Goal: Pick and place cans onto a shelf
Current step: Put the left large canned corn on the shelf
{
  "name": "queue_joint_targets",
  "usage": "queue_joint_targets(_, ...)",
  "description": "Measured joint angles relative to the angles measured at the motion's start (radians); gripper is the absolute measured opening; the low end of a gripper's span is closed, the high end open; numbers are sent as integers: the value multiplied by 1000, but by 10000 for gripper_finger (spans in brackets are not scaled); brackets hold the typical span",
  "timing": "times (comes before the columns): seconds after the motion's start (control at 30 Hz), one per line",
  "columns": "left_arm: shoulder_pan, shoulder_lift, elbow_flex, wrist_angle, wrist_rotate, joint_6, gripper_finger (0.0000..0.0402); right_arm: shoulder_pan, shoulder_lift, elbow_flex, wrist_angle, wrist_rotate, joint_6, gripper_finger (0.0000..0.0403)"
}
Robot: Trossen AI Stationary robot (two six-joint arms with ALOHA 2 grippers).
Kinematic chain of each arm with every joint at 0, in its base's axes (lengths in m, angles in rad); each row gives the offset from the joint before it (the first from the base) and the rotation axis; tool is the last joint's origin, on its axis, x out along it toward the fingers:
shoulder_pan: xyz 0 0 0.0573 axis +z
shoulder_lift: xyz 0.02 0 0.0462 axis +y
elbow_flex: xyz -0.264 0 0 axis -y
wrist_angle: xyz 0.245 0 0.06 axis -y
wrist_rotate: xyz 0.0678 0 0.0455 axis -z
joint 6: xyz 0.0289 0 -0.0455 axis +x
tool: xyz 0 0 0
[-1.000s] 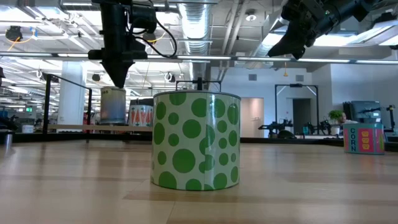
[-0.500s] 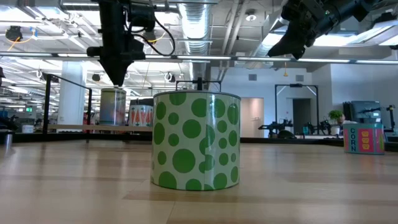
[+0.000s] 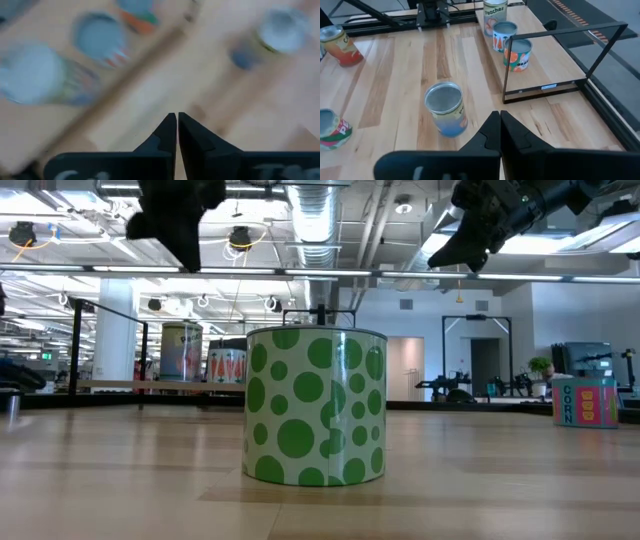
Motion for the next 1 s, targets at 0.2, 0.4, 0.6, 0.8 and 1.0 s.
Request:
queue_joint_targets(0.2, -307, 92, 0, 9, 27, -388, 0, 0, 0, 0, 0, -51, -11, 12)
queue_joint_targets(0.4, -549, 245, 86, 5, 146, -741, 0, 0, 0, 0, -2, -136, -12, 12)
queue_joint_targets(0.6, -698, 439, 325, -113, 198, -1011, 0, 2, 0, 0, -7, -139, -6, 12)
queue_joint_targets(0.8, -765, 628, 570, -318, 365, -1158, 0, 2, 0, 0, -7, -137, 24, 12)
queue_joint_targets(1.0, -789, 721, 638, -319, 436, -1220, 28, 2, 0, 0, -7, -135, 75, 12)
